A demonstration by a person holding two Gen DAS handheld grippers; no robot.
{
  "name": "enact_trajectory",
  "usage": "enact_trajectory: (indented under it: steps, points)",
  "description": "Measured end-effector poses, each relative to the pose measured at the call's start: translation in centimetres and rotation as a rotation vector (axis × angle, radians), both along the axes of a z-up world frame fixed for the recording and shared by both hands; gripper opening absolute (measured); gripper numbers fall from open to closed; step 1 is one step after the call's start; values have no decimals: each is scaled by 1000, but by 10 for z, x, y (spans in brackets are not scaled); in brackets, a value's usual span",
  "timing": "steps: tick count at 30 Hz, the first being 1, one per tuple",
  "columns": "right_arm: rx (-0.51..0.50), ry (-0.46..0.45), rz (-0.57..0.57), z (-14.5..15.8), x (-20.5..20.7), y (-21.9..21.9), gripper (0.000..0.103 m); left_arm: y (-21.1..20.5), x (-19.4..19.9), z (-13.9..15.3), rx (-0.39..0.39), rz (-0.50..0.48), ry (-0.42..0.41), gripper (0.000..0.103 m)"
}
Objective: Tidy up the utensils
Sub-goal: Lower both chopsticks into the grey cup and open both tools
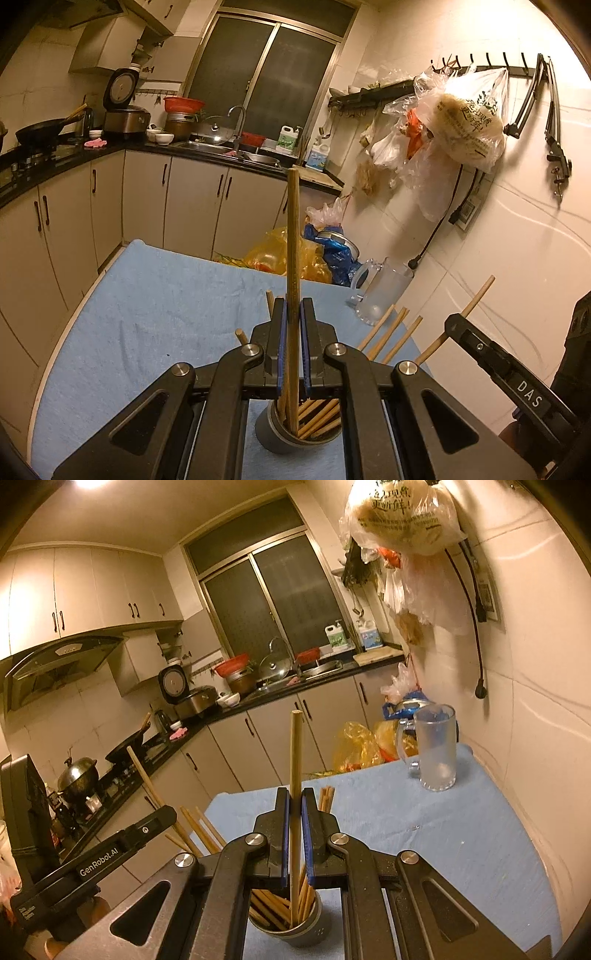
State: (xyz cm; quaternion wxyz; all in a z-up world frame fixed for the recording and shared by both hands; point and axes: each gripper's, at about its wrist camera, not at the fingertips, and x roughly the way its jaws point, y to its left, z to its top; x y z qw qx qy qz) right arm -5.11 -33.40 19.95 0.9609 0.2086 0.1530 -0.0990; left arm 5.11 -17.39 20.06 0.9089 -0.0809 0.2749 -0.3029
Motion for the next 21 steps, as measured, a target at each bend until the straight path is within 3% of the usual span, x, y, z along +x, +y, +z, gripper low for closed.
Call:
enact_trajectory:
  steps: [21]
  points:
    - [6,57,8,-25,11,5,7,1,1,-19,49,11,-6,7]
